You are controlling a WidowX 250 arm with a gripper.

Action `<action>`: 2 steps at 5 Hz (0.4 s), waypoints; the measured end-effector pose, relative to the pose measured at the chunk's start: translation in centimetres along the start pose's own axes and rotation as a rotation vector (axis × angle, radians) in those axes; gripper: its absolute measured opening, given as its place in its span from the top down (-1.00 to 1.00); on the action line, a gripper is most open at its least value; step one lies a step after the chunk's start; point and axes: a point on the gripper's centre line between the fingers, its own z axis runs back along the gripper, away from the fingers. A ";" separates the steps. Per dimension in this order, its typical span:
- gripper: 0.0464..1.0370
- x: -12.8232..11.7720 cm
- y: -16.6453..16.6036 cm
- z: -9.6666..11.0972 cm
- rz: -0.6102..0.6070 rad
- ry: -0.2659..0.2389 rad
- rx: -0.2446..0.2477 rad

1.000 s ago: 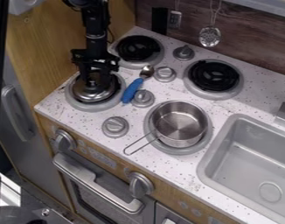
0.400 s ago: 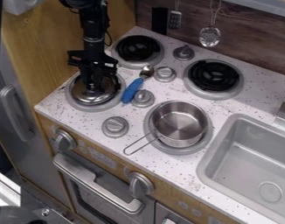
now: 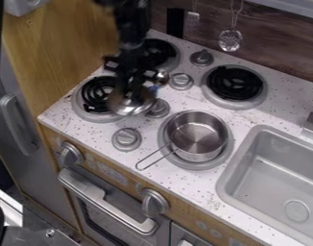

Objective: Pick the silver lid from the left burner and cover the silver pot on the right burner

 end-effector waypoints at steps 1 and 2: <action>0.56 -1.0 -3.2 2.4 -0.059 -0.023 -0.008; 0.56 -3.7 -6.8 2.3 -0.116 -0.009 -0.022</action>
